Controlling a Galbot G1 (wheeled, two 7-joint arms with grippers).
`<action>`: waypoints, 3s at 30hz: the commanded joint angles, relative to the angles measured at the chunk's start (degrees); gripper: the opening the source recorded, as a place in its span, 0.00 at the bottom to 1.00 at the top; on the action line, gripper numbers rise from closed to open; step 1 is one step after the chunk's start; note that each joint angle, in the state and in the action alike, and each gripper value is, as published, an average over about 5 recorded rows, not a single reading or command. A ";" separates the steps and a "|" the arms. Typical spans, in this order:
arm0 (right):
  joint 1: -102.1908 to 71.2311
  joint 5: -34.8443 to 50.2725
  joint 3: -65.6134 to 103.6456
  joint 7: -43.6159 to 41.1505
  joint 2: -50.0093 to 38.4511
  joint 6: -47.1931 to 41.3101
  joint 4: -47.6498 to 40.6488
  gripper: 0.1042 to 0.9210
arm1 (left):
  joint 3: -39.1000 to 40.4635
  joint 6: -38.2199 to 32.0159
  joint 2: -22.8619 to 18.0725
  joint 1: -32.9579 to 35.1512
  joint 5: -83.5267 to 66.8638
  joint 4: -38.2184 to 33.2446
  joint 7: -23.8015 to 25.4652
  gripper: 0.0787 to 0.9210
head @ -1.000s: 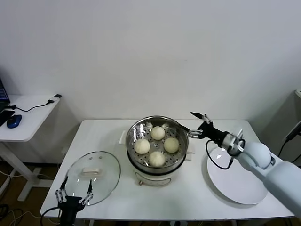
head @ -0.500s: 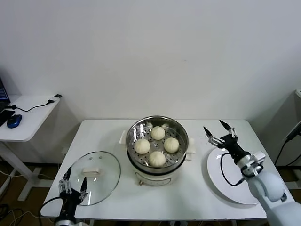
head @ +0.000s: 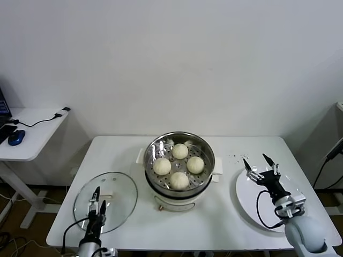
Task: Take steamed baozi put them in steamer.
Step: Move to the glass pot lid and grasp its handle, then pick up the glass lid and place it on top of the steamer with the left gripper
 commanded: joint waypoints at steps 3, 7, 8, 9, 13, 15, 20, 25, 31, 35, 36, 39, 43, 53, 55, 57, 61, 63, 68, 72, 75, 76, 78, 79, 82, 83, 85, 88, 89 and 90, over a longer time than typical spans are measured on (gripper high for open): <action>-2.60 -3.94 2.39 0.75 2.97 0.36 -0.67 0.88 | 0.99 4.20 0.20 -9.29 9.68 12.88 -7.10 0.88; -2.92 -4.67 2.51 0.75 3.42 0.56 -0.78 0.88 | 0.70 5.01 0.93 -12.18 10.58 15.64 -7.52 0.88; -3.04 -4.86 2.54 0.74 3.53 0.60 -0.74 0.88 | 0.64 5.07 1.17 -12.76 10.65 16.30 -7.56 0.88; -3.16 -5.00 2.55 0.73 3.60 0.64 -0.69 0.88 | 0.58 5.13 1.44 -13.30 10.71 16.94 -7.64 0.88; -3.45 -5.55 2.68 0.71 4.03 0.84 -0.75 0.88 | 0.46 5.52 2.12 -14.77 10.11 18.26 -8.07 0.88; -3.51 -5.89 2.75 0.70 4.26 0.98 -1.00 0.88 | 0.50 5.54 2.26 -15.17 9.47 18.38 -8.07 0.88; -3.55 -6.61 2.91 0.58 4.75 1.33 -1.66 0.88 | 0.59 3.79 2.50 -15.28 8.31 18.30 -7.77 0.88; -3.50 -7.15 3.15 0.43 5.03 1.59 -2.14 0.88 | 0.57 2.50 2.77 -15.00 6.67 17.91 -7.45 0.79; -3.17 -7.66 3.57 0.34 5.37 1.86 -2.83 0.88 | 0.50 1.82 3.24 -14.72 5.00 17.19 -6.93 0.58; -2.82 -7.90 3.75 0.28 5.41 1.97 -3.32 0.88 | 0.27 1.57 3.65 -14.18 3.47 15.62 -6.70 0.44; -2.68 -7.95 3.79 0.27 5.38 1.99 -3.46 0.88 | 0.13 1.47 3.83 -13.94 3.10 14.91 -6.59 0.41; -2.20 -7.98 3.88 0.26 5.25 2.01 -3.82 0.88 | -0.43 1.49 4.69 -12.57 1.36 11.95 -5.95 0.32; -1.24 -7.88 3.82 0.26 4.68 2.03 -4.43 0.88 | -1.35 2.06 6.21 -9.70 -1.92 6.12 -4.31 0.18; 2.23 -7.76 2.90 0.43 2.95 1.95 -6.61 0.88 | -2.53 15.00 13.83 -1.07 -8.26 -16.09 4.05 0.08; 2.81 -7.90 2.52 0.45 2.55 1.94 -7.03 0.88 | -1.67 20.00 16.12 -0.60 -8.83 -19.90 6.17 0.08; 3.30 -8.05 2.19 0.49 2.21 1.91 -7.34 0.88 | -0.12 24.35 18.93 -1.15 -9.16 -22.82 8.46 0.08; 4.21 -8.52 1.50 0.67 1.75 1.82 -7.98 0.88 | 4.92 31.15 23.98 -5.60 -8.78 -25.17 12.29 0.08; 4.63 -8.72 1.14 0.73 1.66 1.76 -8.27 0.88 | 8.38 34.16 25.70 -8.97 -9.20 -25.15 14.99 0.08; 5.83 -9.18 0.25 1.05 1.82 1.64 -9.20 0.88 | 20.83 41.44 27.24 -22.52 -8.02 -24.67 27.04 0.08; 6.48 -9.66 -0.14 1.27 2.42 1.64 -9.77 0.88 | 30.49 43.29 24.87 -32.78 -1.57 -22.95 36.72 0.08; 6.60 -9.93 -0.04 1.35 2.81 1.75 -10.10 0.88 | 35.18 43.29 20.11 -36.81 3.85 -19.79 38.78 0.08; 6.59 -9.99 0.05 1.36 2.92 1.78 -10.18 0.88 | 36.50 43.29 18.32 -37.46 5.26 -18.45 38.61 0.08; 6.55 -10.03 0.23 1.40 3.05 1.84 -10.25 0.88 | 38.89 43.29 14.58 -38.24 7.55 -15.86 37.90 0.08; 6.53 -10.06 0.33 1.42 3.09 1.88 -10.30 0.88 | 39.90 43.29 12.91 -38.49 8.32 -14.55 37.18 0.08; 6.44 -10.17 0.66 1.45 3.17 2.02 -10.43 0.88 | 42.17 43.29 8.38 -39.35 9.75 -10.67 34.24 0.08; 6.36 -10.22 0.80 1.45 3.21 2.07 -10.43 0.88 | 42.77 43.29 7.07 -39.61 10.03 -9.40 33.24 0.08; 6.21 -10.24 1.10 1.44 3.32 2.15 -10.38 0.88 | 43.60 43.29 5.09 -39.83 10.37 -7.40 31.91 0.08; 5.95 -10.28 1.53 1.37 3.47 2.32 -10.47 0.88 | 45.01 43.29 2.83 -39.51 10.82 -5.32 31.38 0.08; 5.85 -10.30 1.69 1.31 3.51 2.39 -10.56 0.88 | 45.54 43.29 2.27 -39.33 11.02 -4.69 31.28 0.08; 5.77 -10.31 1.81 1.26 3.54 2.46 -10.65 0.88 | 46.09 43.29 1.78 -39.17 11.13 -4.13 31.23 0.08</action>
